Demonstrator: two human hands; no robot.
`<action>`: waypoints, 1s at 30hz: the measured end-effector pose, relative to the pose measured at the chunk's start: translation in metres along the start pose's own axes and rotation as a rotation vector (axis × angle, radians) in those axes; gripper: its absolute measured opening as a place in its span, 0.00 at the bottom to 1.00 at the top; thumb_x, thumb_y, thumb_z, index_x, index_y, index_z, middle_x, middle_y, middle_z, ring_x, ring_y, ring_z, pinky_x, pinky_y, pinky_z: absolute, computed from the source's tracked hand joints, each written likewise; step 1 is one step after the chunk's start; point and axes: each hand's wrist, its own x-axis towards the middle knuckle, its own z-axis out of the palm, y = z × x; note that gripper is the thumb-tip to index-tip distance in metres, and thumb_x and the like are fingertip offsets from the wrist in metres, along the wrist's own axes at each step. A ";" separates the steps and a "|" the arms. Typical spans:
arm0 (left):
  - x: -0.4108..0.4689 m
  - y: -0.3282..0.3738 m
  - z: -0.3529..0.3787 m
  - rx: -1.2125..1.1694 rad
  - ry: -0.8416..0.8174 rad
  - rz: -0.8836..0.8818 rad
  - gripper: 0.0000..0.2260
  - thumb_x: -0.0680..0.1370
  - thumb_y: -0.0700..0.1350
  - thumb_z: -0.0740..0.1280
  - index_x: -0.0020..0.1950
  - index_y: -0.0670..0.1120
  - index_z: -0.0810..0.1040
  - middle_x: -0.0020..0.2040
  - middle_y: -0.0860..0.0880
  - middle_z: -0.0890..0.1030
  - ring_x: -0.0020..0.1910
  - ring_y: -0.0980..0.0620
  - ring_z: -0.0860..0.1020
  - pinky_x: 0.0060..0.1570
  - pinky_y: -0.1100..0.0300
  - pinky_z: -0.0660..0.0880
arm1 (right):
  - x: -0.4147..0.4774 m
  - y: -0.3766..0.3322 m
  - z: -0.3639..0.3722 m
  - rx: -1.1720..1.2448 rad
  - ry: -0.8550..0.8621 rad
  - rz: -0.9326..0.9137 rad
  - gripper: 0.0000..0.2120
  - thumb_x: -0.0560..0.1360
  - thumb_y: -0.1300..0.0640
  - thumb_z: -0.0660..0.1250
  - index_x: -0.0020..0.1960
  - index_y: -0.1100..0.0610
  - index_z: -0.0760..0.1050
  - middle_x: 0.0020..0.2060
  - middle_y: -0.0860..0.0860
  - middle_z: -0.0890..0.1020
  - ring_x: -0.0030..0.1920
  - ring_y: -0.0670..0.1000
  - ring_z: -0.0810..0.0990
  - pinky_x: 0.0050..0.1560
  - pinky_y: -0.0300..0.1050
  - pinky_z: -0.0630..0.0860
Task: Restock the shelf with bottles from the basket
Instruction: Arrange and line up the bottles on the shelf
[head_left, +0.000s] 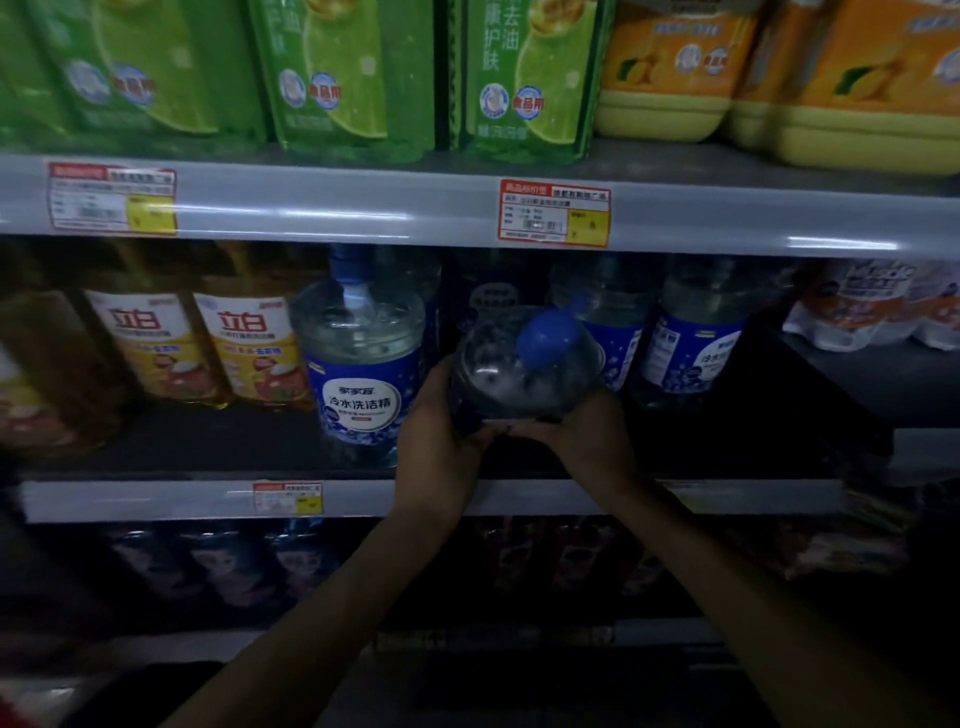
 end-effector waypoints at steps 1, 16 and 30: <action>0.003 -0.001 0.000 0.013 -0.001 -0.003 0.32 0.73 0.37 0.79 0.73 0.48 0.71 0.66 0.55 0.79 0.62 0.63 0.76 0.57 0.78 0.70 | 0.003 0.000 0.002 -0.009 -0.012 -0.002 0.35 0.61 0.44 0.84 0.62 0.57 0.78 0.51 0.44 0.85 0.54 0.42 0.83 0.53 0.42 0.81; 0.025 -0.010 0.026 -0.049 0.061 -0.127 0.28 0.81 0.40 0.70 0.80 0.48 0.66 0.70 0.49 0.79 0.66 0.55 0.78 0.66 0.61 0.75 | 0.014 -0.011 0.018 0.074 0.024 0.072 0.35 0.68 0.55 0.81 0.71 0.51 0.71 0.62 0.44 0.81 0.61 0.39 0.79 0.56 0.29 0.76; 0.022 -0.006 0.021 -0.271 -0.044 -0.346 0.24 0.82 0.42 0.68 0.78 0.51 0.70 0.66 0.56 0.78 0.66 0.56 0.76 0.69 0.57 0.73 | 0.002 -0.024 0.038 0.212 0.031 0.369 0.35 0.72 0.64 0.70 0.73 0.40 0.67 0.65 0.45 0.79 0.63 0.49 0.79 0.64 0.55 0.78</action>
